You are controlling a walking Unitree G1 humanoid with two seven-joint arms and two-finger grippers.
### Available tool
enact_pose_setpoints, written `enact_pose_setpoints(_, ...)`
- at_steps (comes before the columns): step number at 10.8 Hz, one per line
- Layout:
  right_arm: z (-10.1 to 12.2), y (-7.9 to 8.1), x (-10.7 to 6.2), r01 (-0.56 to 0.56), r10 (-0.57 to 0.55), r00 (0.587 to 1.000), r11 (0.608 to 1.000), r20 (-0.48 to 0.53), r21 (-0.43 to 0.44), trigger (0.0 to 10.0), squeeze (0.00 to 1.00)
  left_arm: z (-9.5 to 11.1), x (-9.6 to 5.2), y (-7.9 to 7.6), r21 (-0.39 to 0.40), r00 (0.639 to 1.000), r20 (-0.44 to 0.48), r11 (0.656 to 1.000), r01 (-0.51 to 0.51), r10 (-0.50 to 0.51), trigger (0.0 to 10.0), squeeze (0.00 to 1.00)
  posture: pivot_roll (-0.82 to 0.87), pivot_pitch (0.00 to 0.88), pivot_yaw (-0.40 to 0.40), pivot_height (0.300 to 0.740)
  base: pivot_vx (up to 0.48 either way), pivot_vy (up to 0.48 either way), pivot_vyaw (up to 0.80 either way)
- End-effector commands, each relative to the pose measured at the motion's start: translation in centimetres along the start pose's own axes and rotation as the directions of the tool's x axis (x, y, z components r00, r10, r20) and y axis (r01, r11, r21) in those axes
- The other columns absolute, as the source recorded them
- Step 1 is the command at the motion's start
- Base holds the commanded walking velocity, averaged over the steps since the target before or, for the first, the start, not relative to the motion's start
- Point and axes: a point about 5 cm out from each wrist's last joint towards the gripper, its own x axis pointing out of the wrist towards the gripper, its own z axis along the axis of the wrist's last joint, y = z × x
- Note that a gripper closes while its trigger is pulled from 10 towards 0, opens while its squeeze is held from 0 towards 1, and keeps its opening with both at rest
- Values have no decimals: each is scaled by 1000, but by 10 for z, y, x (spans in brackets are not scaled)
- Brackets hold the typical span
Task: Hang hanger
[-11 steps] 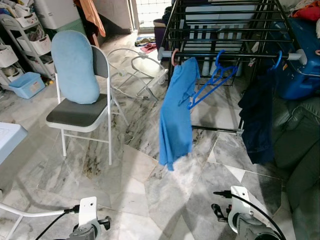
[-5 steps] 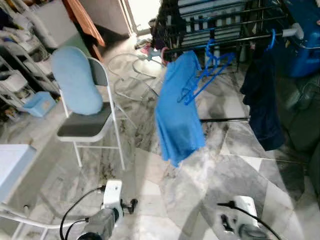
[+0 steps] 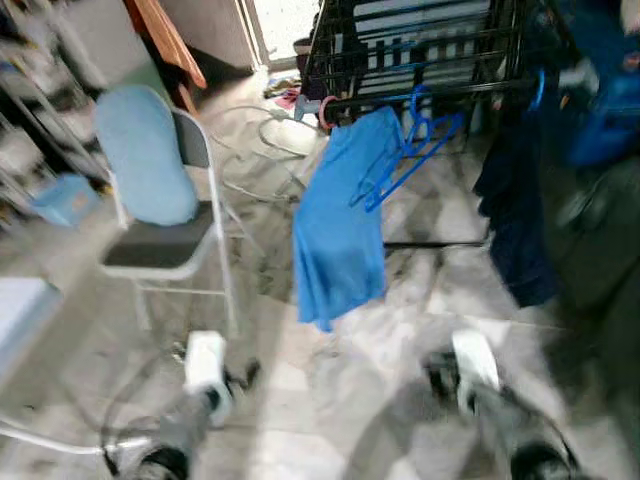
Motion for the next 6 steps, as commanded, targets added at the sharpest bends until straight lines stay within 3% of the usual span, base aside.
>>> enact_pose_setpoints(1,-1,12,1,-54,54,999,998,-2,-17,10000,0,0,-3,10,-10,1000,14,1000,-24,24,10000,0,-131,0,91,740,0,0,0)
enact_pose_setpoints(3,-3,25,0,-142,142,990,988,-6,-59,10000,0,-13,-11,16,-73,996,46,994,-79,83,10000,0,-81,0,35,740,0,0,0)
enact_pose_setpoints(5,-4,29,-1,-161,163,987,985,19,-68,10000,0,-29,-18,7,-50,989,94,993,-110,114,10000,0,-49,0,10,740,0,0,0)
enact_pose_setpoints(6,-3,26,-3,-155,158,986,987,53,-49,10000,0,-27,-25,0,-55,971,208,993,-105,115,10000,0,-42,0,11,740,0,0,0)
